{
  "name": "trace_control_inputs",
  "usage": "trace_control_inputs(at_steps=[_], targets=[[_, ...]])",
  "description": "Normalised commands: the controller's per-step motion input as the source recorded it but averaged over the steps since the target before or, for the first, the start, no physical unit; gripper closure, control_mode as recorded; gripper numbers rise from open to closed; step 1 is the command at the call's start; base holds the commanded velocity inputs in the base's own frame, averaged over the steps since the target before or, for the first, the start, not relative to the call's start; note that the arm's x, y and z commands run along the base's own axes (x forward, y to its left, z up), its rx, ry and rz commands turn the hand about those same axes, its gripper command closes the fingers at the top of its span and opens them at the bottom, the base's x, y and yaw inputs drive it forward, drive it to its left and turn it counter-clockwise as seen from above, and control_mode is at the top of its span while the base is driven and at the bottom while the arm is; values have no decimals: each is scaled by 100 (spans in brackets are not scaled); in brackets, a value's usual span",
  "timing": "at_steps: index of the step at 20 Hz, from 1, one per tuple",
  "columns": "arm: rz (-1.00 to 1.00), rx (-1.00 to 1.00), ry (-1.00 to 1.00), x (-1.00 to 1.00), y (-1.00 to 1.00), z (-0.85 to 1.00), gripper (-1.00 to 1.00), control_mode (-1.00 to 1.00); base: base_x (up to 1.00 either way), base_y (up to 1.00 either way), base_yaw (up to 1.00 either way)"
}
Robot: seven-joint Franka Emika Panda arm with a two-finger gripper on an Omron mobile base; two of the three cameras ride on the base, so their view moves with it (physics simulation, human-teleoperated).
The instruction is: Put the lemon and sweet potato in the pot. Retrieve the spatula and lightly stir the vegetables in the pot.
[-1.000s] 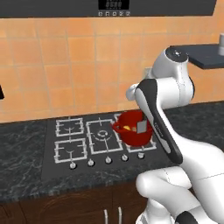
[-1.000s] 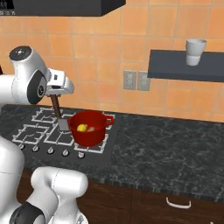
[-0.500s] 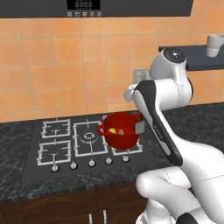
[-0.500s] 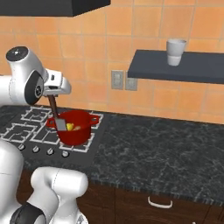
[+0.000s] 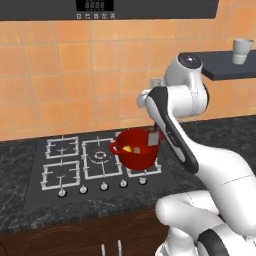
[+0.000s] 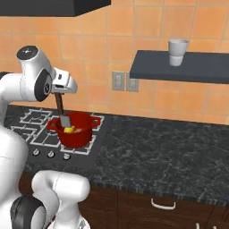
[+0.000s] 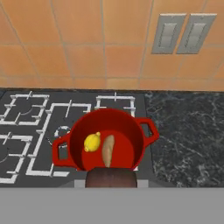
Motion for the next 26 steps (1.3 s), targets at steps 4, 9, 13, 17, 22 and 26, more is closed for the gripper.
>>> trace_control_inputs(at_steps=[4, 9, 13, 17, 22, 26], targets=[[-8, 9, 0, 96, 3, -4, 100, -100, 0, 0, 0], [-3, 1, 0, 64, 9, -42, 100, -100, 0, 0, 0], [0, 1, 3, 35, 1, -61, 100, -100, 0, 0, 0], [0, 4, 1, 24, 1, -46, 100, -100, 0, 0, 0], [0, 7, 0, 18, 5, -31, 100, -100, 0, 0, 0], [0, 1, 0, 23, 0, -48, 100, -100, 0, 0, 0]])
